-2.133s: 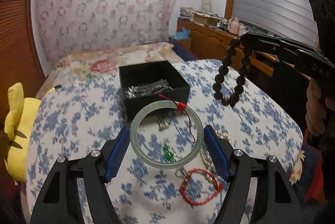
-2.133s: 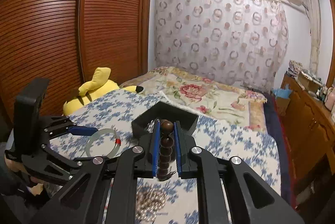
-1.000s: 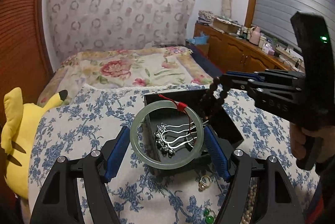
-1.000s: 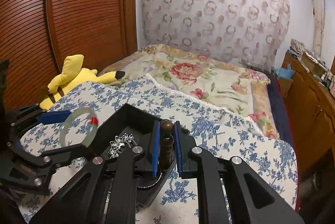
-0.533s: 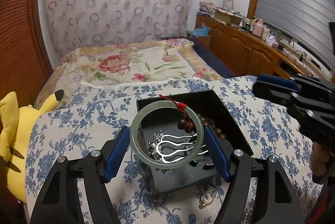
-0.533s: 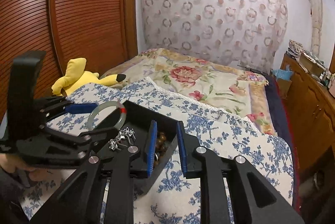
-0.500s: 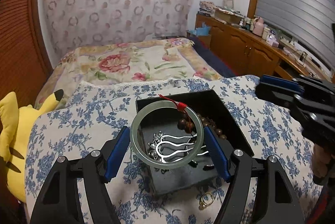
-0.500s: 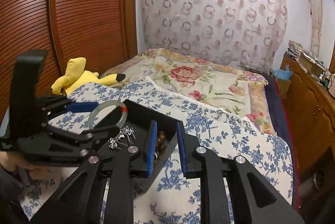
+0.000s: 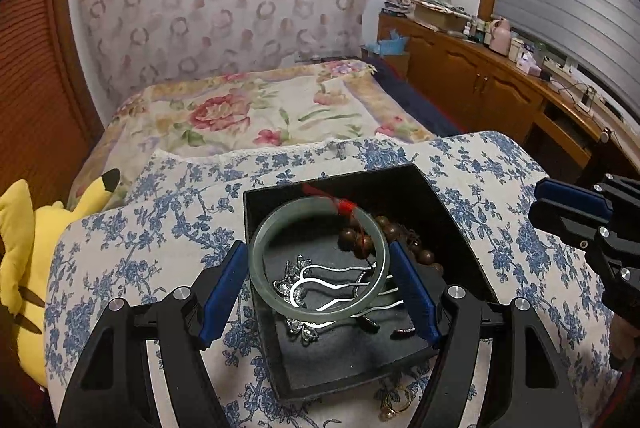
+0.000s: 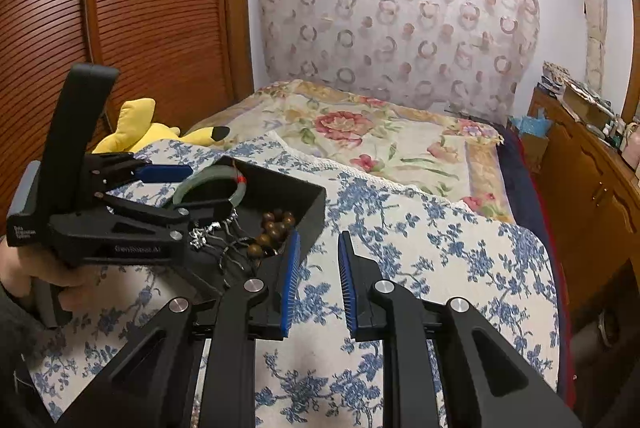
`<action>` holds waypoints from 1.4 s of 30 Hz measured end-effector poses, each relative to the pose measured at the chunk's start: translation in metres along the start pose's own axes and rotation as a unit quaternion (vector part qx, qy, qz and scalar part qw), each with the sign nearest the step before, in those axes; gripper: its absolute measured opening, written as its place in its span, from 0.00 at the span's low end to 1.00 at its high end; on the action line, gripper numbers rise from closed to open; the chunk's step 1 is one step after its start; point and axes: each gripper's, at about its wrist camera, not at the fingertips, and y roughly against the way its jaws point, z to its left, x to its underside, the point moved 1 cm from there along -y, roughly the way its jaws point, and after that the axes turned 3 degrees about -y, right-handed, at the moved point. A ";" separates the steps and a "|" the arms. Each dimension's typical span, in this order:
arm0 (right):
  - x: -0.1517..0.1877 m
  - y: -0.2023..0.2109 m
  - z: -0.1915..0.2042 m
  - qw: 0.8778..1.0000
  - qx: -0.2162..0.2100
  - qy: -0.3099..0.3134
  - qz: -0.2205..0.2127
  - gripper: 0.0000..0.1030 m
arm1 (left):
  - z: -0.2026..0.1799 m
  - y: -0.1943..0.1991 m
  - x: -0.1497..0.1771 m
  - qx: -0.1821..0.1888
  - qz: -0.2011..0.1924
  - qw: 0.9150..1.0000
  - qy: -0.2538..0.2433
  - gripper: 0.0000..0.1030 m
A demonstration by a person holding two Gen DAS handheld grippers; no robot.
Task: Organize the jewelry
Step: 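Release the jade bangle into the box with left tool while right tool drops beads, then grasp the red string bracelet with left tool while right tool grasps pearl necklace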
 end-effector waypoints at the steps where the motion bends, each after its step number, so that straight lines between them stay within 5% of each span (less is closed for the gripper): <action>1: 0.001 0.001 -0.001 1.000 0.000 -0.001 0.000 0.21 | 0.000 0.002 0.000 0.000 -0.003 1.000 0.000 0.72; 15: 0.046 0.045 0.021 0.999 -0.038 -0.003 0.001 0.21 | 0.007 0.066 0.042 0.016 -0.037 0.999 0.000 0.79; 37: 0.136 0.071 0.052 0.996 -0.057 -0.015 0.060 0.53 | -0.014 0.111 0.152 0.064 0.001 0.998 -0.003 0.81; 42: 0.144 0.067 0.057 0.996 -0.055 -0.011 0.067 0.53 | -0.031 0.111 0.166 0.096 0.018 0.995 -0.007 0.65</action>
